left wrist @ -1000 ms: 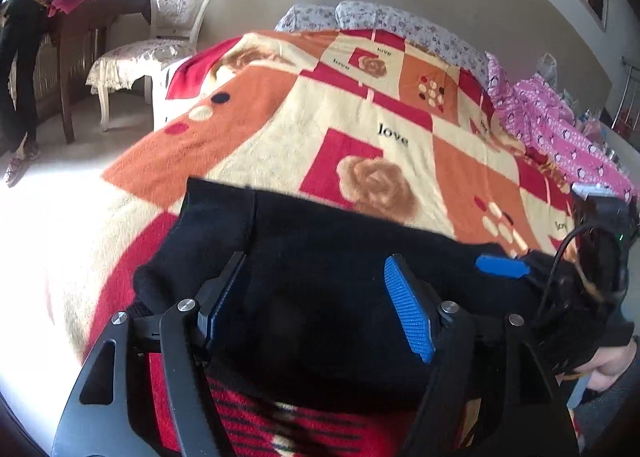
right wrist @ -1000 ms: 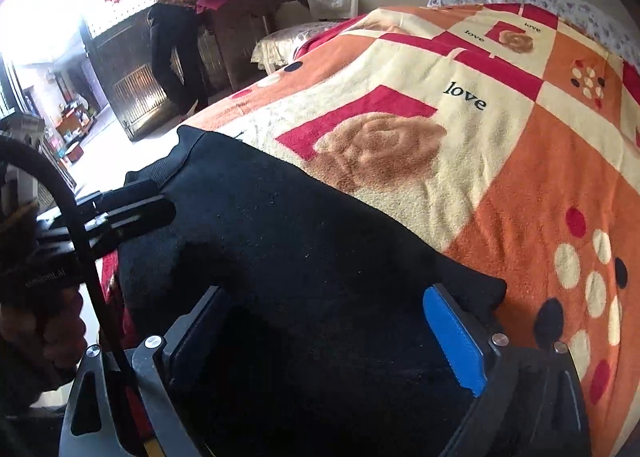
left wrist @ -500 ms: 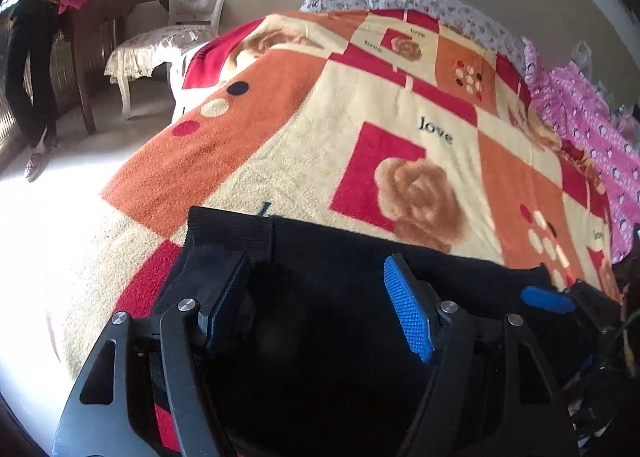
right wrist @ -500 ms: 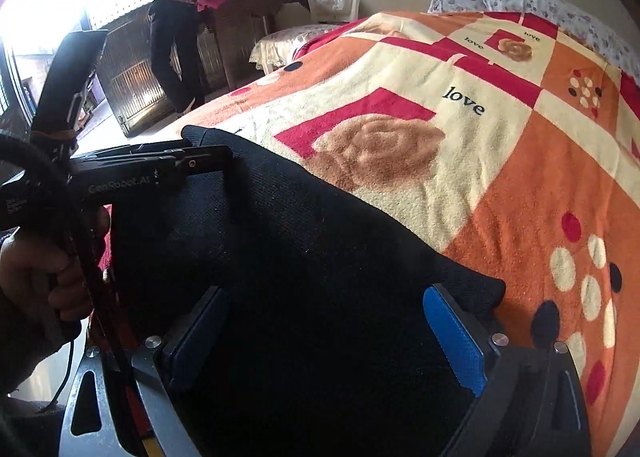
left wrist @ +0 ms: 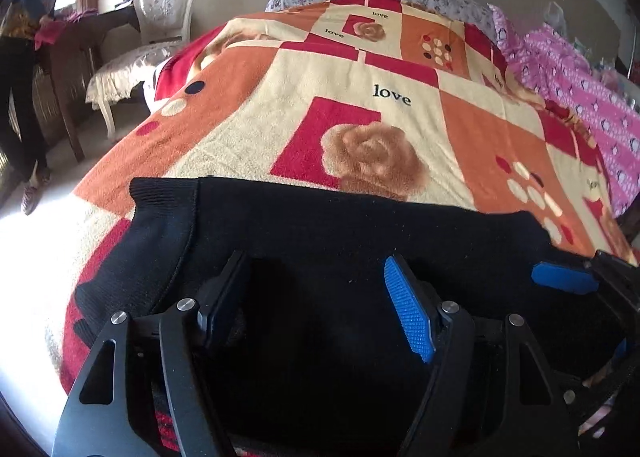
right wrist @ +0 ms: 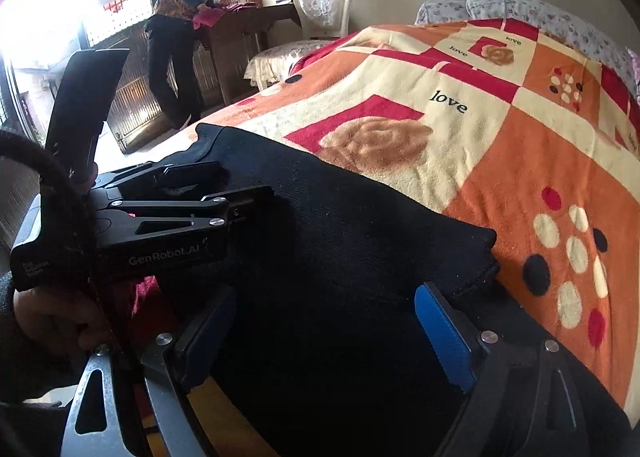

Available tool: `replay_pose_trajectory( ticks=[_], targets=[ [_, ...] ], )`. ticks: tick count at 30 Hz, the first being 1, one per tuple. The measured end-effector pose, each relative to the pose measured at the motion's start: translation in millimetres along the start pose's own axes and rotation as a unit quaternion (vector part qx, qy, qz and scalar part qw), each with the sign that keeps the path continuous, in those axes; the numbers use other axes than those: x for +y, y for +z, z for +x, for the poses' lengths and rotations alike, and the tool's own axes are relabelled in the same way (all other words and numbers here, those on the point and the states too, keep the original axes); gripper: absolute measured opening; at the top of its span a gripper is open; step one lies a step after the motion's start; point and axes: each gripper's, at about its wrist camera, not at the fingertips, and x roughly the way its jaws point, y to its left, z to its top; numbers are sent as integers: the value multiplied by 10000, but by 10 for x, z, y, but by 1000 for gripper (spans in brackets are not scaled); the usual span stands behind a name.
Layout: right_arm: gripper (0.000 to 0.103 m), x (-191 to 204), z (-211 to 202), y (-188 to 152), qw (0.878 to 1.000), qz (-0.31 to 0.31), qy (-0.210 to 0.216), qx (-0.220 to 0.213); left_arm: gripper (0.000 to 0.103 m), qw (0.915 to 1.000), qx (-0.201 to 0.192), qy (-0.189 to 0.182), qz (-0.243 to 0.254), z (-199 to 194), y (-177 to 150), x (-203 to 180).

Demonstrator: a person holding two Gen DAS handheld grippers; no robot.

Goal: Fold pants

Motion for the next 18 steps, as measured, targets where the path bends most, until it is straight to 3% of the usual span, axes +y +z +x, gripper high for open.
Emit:
replay_pose_trajectory(
  ticks=[2, 4, 7, 9, 11, 12, 13, 14, 18],
  targets=[
    [74, 38, -150, 33, 9997, -61, -233, -52, 70, 9996, -115, -120, -224, -125, 16, 60],
    [74, 49, -440, -16, 9977, -188, -528, -393, 70, 9991, -382, -119, -116, -291, 2, -14],
    [80, -69, -791, -227, 9949, -59, -729, -701, 70, 9967, -574, -501, 296, -424, -59, -302],
    [81, -252, -823, -441, 9956, 330, -683, -551, 70, 9930, -463, -842, 684, -353, -146, -582],
    [81, -455, -669, -624, 9957, 768, -517, -64, 70, 9916, -195, -936, 866, -203, -234, -779],
    [77, -537, -654, -705, 9950, 901, -436, -62, 70, 9906, 29, -962, 970, -112, -283, -865],
    [77, -534, -793, -746, 9942, 881, -509, -362, 70, 9906, 12, -821, 1092, -104, -294, -916],
    [77, -549, -877, -749, 9929, 917, -655, -392, 70, 9901, -72, -800, 1148, -146, -292, -940],
    [77, -728, -1361, -891, 9782, 1257, -1133, -1206, 70, 9818, -340, -1259, 1380, -324, -263, -1083]
  ],
)
